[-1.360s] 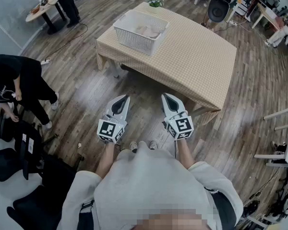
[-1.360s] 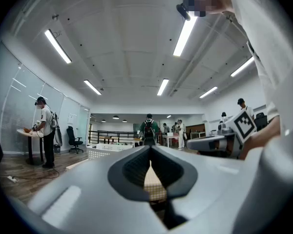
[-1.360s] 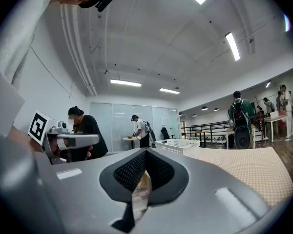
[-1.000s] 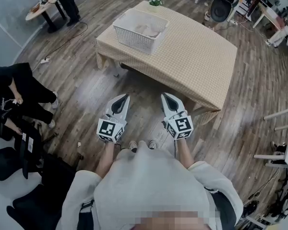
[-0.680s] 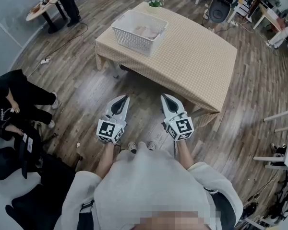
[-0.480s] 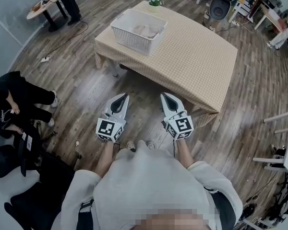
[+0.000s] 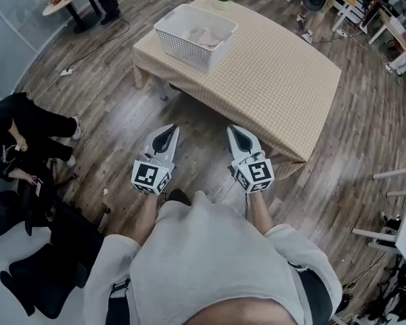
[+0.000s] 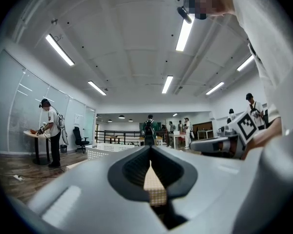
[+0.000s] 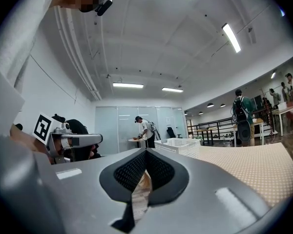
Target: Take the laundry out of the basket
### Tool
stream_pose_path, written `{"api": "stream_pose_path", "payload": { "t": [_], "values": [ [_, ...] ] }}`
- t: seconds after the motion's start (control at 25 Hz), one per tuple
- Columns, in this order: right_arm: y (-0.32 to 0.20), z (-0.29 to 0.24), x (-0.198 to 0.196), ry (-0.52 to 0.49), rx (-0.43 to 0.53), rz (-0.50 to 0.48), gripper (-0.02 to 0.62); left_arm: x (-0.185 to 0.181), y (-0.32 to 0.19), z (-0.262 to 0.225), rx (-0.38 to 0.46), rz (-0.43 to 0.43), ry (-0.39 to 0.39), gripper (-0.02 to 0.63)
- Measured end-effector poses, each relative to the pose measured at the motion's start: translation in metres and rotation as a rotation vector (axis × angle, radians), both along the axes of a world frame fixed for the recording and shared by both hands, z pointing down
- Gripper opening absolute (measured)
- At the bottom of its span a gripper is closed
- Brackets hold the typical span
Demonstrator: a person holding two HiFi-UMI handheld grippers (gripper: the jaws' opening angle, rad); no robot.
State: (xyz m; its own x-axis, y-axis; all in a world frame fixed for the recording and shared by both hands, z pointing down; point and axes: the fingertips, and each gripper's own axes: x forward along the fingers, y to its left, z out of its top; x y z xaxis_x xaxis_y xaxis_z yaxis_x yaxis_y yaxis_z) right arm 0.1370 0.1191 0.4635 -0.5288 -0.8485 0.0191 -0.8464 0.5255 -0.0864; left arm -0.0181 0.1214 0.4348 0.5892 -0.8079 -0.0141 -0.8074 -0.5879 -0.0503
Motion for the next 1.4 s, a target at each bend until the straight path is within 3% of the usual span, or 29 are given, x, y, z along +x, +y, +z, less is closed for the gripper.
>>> {"api": "stream_pose_path", "payload": {
  "t": [0.24, 0.76, 1.08, 1.4],
  "values": [
    [-0.017, 0.009, 0.009, 0.001, -0.013, -0.008, -0.002, 0.004, -0.017, 0.012, -0.027, -0.025, 0.007, 0.011],
    [-0.072, 0.017, 0.013, 0.007, -0.014, 0.023, -0.002, 0.012, -0.079, 0.028, -0.041, 0.01, 0.028, 0.011],
    [-0.157, 0.027, -0.011, 0.026, -0.029, 0.042, -0.002, -0.007, -0.172, 0.044, -0.059, 0.036, 0.05, 0.011],
    [-0.274, 0.009, -0.035, 0.031, -0.024, 0.08, -0.002, -0.023, -0.293, 0.024, -0.052, 0.099, 0.058, 0.011]
  ]
}}
